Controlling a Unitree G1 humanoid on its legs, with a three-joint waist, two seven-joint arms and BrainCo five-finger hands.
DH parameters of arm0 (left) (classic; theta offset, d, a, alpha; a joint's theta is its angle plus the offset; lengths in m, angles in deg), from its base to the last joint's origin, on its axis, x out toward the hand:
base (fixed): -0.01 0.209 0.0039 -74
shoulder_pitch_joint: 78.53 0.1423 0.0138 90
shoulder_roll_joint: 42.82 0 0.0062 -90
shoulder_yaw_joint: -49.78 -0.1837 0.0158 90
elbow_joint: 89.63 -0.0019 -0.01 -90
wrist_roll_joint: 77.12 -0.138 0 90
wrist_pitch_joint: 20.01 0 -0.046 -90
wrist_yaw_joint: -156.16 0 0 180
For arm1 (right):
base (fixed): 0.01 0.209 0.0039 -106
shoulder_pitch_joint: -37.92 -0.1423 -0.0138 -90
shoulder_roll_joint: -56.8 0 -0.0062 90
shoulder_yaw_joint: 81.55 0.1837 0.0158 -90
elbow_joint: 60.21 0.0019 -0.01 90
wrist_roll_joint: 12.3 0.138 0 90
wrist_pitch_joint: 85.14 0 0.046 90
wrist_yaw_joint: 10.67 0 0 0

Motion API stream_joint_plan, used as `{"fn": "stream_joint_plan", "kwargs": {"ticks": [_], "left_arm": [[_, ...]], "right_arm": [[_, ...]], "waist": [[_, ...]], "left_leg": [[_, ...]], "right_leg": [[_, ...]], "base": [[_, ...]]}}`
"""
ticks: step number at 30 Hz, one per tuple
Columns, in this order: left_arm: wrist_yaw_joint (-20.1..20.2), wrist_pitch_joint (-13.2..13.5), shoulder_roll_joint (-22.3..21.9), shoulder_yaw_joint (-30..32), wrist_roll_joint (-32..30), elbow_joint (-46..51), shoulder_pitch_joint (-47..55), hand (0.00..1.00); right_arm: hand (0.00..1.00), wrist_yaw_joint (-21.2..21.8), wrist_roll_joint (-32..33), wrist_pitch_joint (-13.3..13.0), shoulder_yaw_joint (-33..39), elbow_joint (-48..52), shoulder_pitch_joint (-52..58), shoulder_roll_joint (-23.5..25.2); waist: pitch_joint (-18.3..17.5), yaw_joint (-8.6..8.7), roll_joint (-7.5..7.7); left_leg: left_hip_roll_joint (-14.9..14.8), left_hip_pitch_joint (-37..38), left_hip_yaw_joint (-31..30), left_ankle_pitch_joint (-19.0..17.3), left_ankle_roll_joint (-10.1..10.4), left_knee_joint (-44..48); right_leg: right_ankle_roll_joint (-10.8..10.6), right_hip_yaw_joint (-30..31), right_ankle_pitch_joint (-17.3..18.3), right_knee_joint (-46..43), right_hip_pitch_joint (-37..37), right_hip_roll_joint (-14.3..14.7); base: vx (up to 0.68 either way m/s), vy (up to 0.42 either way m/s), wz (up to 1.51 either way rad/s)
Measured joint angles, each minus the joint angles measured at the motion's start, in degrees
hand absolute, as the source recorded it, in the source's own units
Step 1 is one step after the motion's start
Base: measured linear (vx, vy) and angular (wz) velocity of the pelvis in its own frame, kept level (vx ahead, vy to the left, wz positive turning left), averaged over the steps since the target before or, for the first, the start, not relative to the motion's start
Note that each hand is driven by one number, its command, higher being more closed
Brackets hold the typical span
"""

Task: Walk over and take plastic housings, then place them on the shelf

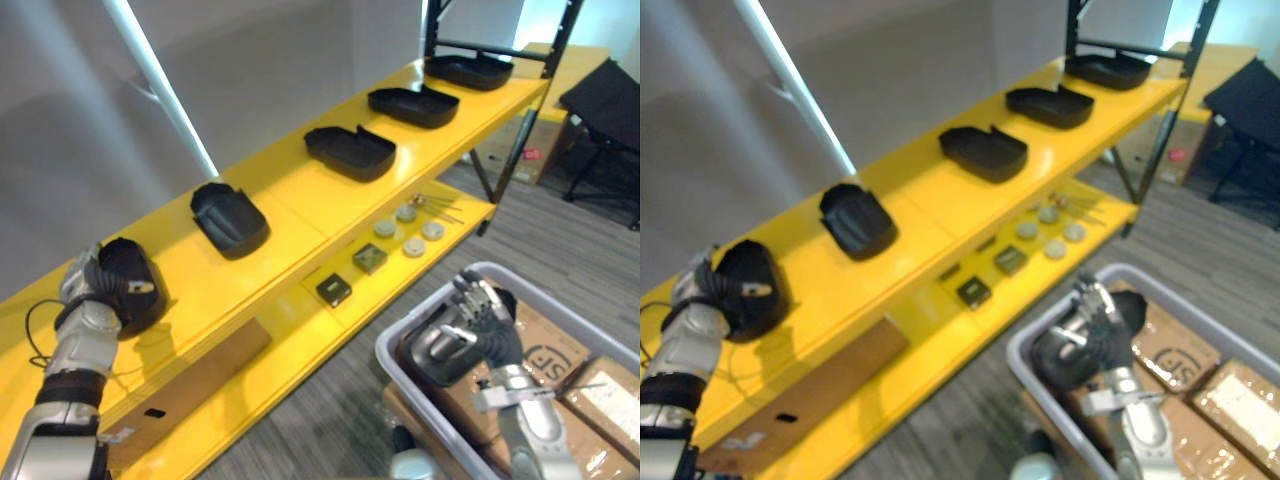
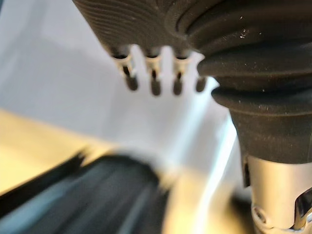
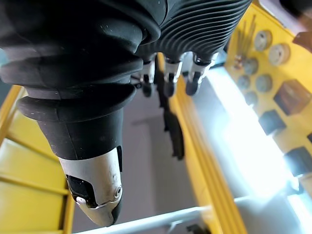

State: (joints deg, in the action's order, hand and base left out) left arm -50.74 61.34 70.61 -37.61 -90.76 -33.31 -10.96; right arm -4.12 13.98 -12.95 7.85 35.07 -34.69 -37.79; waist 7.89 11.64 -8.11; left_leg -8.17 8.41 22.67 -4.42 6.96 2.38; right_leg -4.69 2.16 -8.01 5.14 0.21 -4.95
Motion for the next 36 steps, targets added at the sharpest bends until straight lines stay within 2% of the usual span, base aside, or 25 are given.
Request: {"fn": "stream_joint_plan", "kwargs": {"ticks": [1,3,4,7,9,10,12,13,16,19,20,21,22,25,29,30,33,34,36], "left_arm": [[-4.7,2.8,-0.7,1.0,0.5,1.2,-0.1,0.0],[-8.9,5.4,-1.6,2.1,1.8,3.3,-0.2,0.0],[-11.6,8.1,-2.7,3.0,2.6,5.9,-0.2,0.0],[-15.6,11.2,-5.7,6.3,3.4,13.1,0.3,0.0],[-17.0,13.3,-7.8,9.1,6.2,18.0,1.5,0.0],[-17.6,16.4,-10.5,12.2,8.0,25.4,4.6,0.0],[-17.8,18.5,-12.8,13.6,9.3,30.8,7.5,0.0],[-17.6,20.6,-15.4,14.6,10.7,35.8,10.5,0.0],[-17.3,23.3,-22.1,15.3,11.6,45.1,18.7,0.0],[-16.5,23.7,-29.3,15.1,13.4,51.4,28.7,0.0],[-16.4,23.6,-30.1,14.9,13.3,52.2,30.3,0.0],[-15.7,23.6,-31.8,14.4,13.5,53.6,33.3,0.0],[-14.3,23.6,-33.4,14.0,13.9,54.7,36.2,0.0],[-11.2,23.8,-35.8,10.9,13.9,55.7,40.4,0.0],[-4.6,26.4,-36.1,7.2,15.8,55.7,41.8,0.0],[-2.6,27.4,-35.9,6.1,15.5,55.7,41.4,0.0],[2.5,29.4,-35.2,3.3,18.1,55.7,39.5,0.0],[4.8,29.9,-35.1,1.8,18.3,55.6,38.1,0.0],[7.4,30.0,-34.7,-0.8,19.1,55.5,36.1,0.0]], "right_arm": [[0.0,0.0,0.0,-0.2,-0.3,0.0,0.2,0.3],[0.0,-0.1,0.0,-0.8,-0.9,0.0,0.5,0.5],[0.0,-0.1,0.0,-1.0,-1.4,0.0,0.6,0.9],[0.0,-0.4,-0.1,-1.4,-1.9,0.0,0.9,3.1],[0.0,-0.6,-0.2,-1.7,-2.2,0.1,1.5,4.5],[0.0,-1.2,-0.8,-1.7,-2.3,0.3,2.2,5.8],[0.0,-1.8,-1.7,-1.7,-2.3,0.9,2.9,6.5],[0.0,-2.1,-2.7,-1.8,-2.2,1.4,3.1,7.0],[0.0,-2.8,-3.0,-1.8,-1.8,3.3,3.3,8.2],[0.0,-2.8,-3.6,-1.9,-0.6,5.4,3.4,9.8],[0.0,-2.8,-3.8,-1.9,-0.6,5.8,3.4,10.0],[0.0,-3.0,-4.9,-1.9,-0.7,6.2,3.3,10.2],[0.0,-3.4,-5.8,-1.9,-0.9,6.5,2.8,10.3],[0.0,-5.8,-7.8,-1.5,-2.4,6.5,1.1,10.6],[0.0,-10.2,-11.7,-0.9,-3.5,5.5,-1.4,11.2],[0.0,-12.9,-13.8,-0.7,-3.4,5.0,-2.0,11.2],[0.0,-17.8,-14.3,-0.4,-2.3,3.3,-2.8,11.2],[0.0,-20.6,-15.2,0.1,-1.1,2.8,-2.9,11.2],[0.0,-23.5,-16.0,0.4,0.8,2.8,-3.1,11.2]], "waist": [[-0.1,0.02,0.16],[-0.2,0.06,0.42],[-0.3,0.03,0.76],[-0.5,-0.36,1.32],[-0.6,-0.49,1.33],[-0.6,-0.58,1.32],[-0.6,-0.8,1.32],[-0.6,-1.13,1.33],[-0.6,-2.53,1.33],[-1.1,-4.01,1.99],[-1.1,-4.53,2.03],[-1.3,-5.09,2.73],[-1.7,-6.22,2.89],[-1.8,-8.09,3.68],[-2.1,-8.52,4.3],[-2.4,-8.49,4.28],[-2.2,-8.51,4.66],[-2.2,-8.44,4.84],[-2.0,-8.28,5.08]], "left_leg": [[0.0,0.0,0.0,0.0,0.0,-0.1],[0.0,0.0,0.0,0.0,0.0,-0.1],[0.0,0.1,0.0,0.0,0.0,-0.2],[0.0,0.1,0.0,0.0,0.0,-0.2],[0.0,0.2,0.0,0.0,0.0,-0.4],[0.0,0.4,0.0,0.0,0.0,-0.5],[-0.1,0.6,-0.1,0.0,0.0,-0.6],[-0.1,0.7,-0.3,0.0,0.0,-0.6],[-0.1,1.0,-0.9,0.0,-0.1,-0.7],[-0.1,1.5,-2.9,-0.2,-0.4,-0.8],[-0.1,1.5,-3.5,-0.2,-0.4,-0.8],[-0.1,1.5,-4.2,-0.2,-0.4,-0.9],[-0.2,1.4,-4.7,-0.2,-0.4,-0.9],[-0.1,1.1,-6.2,0.0,-0.2,-1.0],[-0.2,-0.1,-7.5,0.3,0.0,-1.0],[-0.1,-0.5,-7.7,0.5,-0.1,-1.0],[-0.2,-0.4,-7.8,1.1,0.4,-1.3],[-0.2,-0.3,-7.6,1.1,0.4,-1.3],[-0.2,0.4,-6.3,1.1,0.4,-1.6]], "right_leg": [[0.0,0.0,0.0,0.0,0.0,0.0],[0.0,0.1,0.0,0.0,-0.1,0.0],[-0.2,0.1,-0.1,0.0,-0.1,0.0],[-0.4,0.1,-0.3,-0.2,-0.1,0.3],[-0.5,0.1,-0.3,-0.5,0.0,0.3],[-0.5,0.1,-0.3,-0.5,0.2,0.4],[-0.5,-0.1,-0.3,-0.5,0.5,0.5],[-0.5,-0.4,-0.3,-0.5,0.9,0.5],[-0.5,-1.0,0.0,-0.5,1.6,0.4],[-0.5,-3.1,0.9,0.0,3.3,0.2],[-0.3,-3.6,1.3,0.0,3.7,0.1],[-0.5,-4.2,1.7,0.0,4.0,0.0],[-0.4,-4.8,1.8,0.0,4.3,0.0],[-0.4,-6.2,2.0,0.0,4.9,-0.2],[-0.3,-7.5,2.2,0.0,4.4,-0.3],[-0.3,-7.8,2.2,0.0,4.1,-0.3],[-0.5,-8.0,1.7,-0.5,3.9,-0.2],[-0.5,-7.8,1.5,-0.5,3.9,-0.2],[-0.6,-6.4,1.4,-0.5,3.7,0.0]], "base": [[0.0,0.0,0.0],[0.0,0.0,0.0],[0.0,0.0,0.0],[0.0,0.0,0.0],[0.0,0.0,0.0],[0.0,0.0,0.0],[0.0,0.0,0.03],[0.0,0.0,0.06],[-0.02,0.005,0.12],[-0.05,0.002,0.31],[-0.02,-0.005,0.29],[-0.03,-0.006,0.3],[-0.03,-0.005,0.27],[-0.01,-0.002,0.25],[0.01,-0.009,0.19],[0.04,0.0,0.11],[0.05,0.005,0.04],[0.05,0.013,-0.12],[0.03,0.021,-0.3]]}}
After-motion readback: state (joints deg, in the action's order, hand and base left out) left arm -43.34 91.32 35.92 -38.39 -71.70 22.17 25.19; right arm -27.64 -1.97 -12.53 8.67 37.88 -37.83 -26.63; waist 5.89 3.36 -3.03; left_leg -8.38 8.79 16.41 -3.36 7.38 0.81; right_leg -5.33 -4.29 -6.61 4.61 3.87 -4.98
